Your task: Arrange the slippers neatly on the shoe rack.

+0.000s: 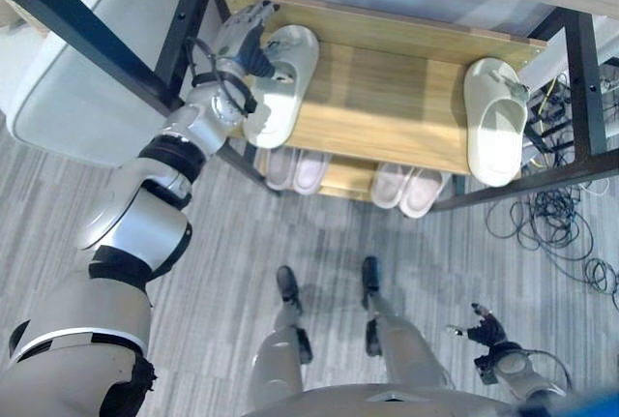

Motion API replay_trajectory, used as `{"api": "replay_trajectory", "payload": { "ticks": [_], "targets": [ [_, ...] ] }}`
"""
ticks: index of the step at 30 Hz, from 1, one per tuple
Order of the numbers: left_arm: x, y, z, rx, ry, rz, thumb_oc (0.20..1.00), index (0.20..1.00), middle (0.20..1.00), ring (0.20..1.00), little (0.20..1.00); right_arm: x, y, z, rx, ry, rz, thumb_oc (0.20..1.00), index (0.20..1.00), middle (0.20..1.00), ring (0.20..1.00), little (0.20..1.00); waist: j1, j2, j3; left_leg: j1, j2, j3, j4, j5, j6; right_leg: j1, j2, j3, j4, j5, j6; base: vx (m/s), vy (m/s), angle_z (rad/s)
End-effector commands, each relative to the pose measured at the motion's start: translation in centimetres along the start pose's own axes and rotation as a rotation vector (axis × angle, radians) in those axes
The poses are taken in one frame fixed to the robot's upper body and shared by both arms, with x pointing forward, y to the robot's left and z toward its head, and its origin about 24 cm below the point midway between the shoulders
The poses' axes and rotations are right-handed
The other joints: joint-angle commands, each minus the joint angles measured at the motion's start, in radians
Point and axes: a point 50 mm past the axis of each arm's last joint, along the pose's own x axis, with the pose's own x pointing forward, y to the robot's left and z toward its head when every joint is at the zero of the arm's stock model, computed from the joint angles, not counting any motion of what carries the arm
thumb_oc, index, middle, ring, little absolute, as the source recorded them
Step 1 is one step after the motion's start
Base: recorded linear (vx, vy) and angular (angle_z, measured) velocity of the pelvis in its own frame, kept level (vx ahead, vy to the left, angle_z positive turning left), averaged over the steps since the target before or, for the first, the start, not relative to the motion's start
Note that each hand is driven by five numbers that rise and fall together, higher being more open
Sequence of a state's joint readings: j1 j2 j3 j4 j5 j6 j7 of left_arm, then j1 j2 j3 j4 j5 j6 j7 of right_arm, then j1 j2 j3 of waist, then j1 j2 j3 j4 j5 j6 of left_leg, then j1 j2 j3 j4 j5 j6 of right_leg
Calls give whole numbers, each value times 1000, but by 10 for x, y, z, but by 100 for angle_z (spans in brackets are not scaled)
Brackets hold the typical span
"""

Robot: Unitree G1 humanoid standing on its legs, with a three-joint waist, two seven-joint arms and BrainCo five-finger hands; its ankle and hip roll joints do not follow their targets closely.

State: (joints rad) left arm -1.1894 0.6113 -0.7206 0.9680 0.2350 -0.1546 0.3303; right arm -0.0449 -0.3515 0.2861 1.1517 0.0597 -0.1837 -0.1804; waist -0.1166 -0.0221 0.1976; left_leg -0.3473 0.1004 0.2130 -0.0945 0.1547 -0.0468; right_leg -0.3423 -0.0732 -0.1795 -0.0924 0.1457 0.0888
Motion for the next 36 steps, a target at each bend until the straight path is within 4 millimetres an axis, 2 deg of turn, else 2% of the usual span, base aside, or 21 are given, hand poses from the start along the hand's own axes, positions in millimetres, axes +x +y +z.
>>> {"api": "replay_trajectory", "payload": {
  "ticks": [1,6,7,8,10,18,20,26,30,31,36],
  "targets": [
    [14,45,-5,182,10,137,1000,1000,1000,1000,1000,5,-8,19,9,-69,-30,1000,1000,1000,1000,1000,15,0,57,-30,-29,-89,7,-46,-32,-9,-64,-51,15,-11,89,0,0,0],
    [15,39,-5,184,36,132,1000,1000,1000,1000,1000,5,-6,22,14,-80,-32,1000,1000,1000,1000,1000,14,-6,60,-36,-27,-85,7,-45,-31,-18,-62,-45,15,-6,90,0,0,0],
    [13,34,-8,175,59,131,956,956,956,956,956,5,-4,22,13,-79,-28,1000,1000,1000,1000,1000,14,-9,62,-30,-26,-83,7,-50,-31,-15,-61,-42,15,-9,91,0,0,0],
    [13,31,-9,160,75,136,859,859,859,859,859,5,-4,22,12,-79,-27,1000,1000,1000,1000,1000,12,-10,59,-35,-26,-84,7,-47,-30,-20,-61,-41,15,-7,90,0,0,0],
    [16,27,-4,137,93,144,200,200,200,200,200,5,-4,23,10,-82,-28,1000,1000,1000,1000,1000,8,-13,58,-33,-25,-84,7,-48,-30,-21,-61,-39,16,-10,87,0,0,0],
    [20,14,26,86,19,181,200,200,200,200,200,5,-2,24,18,-84,-32,1000,1000,1000,1000,1000,11,-12,61,-28,-25,-87,7,-51,-29,-20,-62,-41,21,-16,83,2,-9,0],
    [21,8,40,56,-8,199,200,200,200,200,200,7,-3,28,17,-92,-36,1000,1000,1000,1000,1000,13,-11,66,-24,-23,-90,7,-51,-31,-16,-59,-40,22,-21,79,-4,-46,2],
    [21,0,55,7,-22,218,200,200,200,200,200,8,0,36,-1,-109,-32,1000,1000,1000,1000,1000,17,-9,74,-21,-21,-91,7,-49,-33,-14,-57,-38,24,-25,76,-4,-21,0],
    [24,-8,82,-73,-51,241,200,200,200,200,200,10,-1,40,-15,-118,-35,1000,1000,1000,1000,1000,14,-8,81,-24,-16,-88,7,-44,-37,-22,-54,-35,29,-27,71,-19,-76,-1],
    [32,7,104,97,-108,334,200,200,200,200,200,10,-7,43,-49,-143,-47,1000,1000,1000,1000,1000,3,-9,90,-30,-11,-86,7,-41,-38,-33,-51,-28,34,-26,70,-26,-77,-7],
    [34,7,120,171,-143,355,200,200,200,200,200,11,-9,47,-89,-166,-51,1000,1000,1000,1000,1000,-6,-7,94,-29,-4,-75,7,-42,-39,-44,-44,-15,45,-31,68,-8,-50,-11]
  ]
}}
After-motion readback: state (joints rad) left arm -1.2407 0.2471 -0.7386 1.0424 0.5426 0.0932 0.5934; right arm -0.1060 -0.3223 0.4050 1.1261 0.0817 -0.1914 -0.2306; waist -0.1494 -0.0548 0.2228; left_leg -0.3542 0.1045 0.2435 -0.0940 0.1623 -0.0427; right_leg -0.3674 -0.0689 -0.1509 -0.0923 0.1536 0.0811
